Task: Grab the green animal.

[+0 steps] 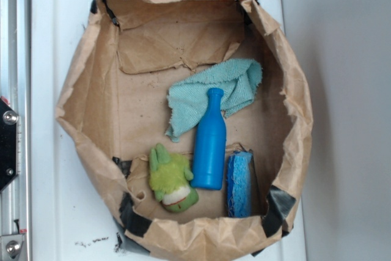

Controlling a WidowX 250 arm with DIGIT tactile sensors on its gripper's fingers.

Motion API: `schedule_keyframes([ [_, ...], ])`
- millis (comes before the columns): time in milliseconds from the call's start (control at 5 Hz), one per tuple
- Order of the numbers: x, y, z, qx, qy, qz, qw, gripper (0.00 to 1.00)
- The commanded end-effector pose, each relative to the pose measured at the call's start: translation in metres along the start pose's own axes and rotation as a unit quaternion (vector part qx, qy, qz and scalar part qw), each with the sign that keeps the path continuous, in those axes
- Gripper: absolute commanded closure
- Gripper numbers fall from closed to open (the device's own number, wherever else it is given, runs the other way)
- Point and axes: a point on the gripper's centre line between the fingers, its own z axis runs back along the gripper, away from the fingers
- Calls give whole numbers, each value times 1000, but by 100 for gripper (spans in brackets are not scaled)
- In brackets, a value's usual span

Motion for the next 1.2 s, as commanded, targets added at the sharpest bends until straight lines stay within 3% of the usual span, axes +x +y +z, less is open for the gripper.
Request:
schedule_keyframes([
  [0,0,0,0,0,0,0,1000,0],
  [400,46,-22,-37,44,-18,9,999,0],
  [800,92,-16,-46,10,-51,-13,999,0],
  [1000,130,-1,-58,-26,-42,-34,998,0],
])
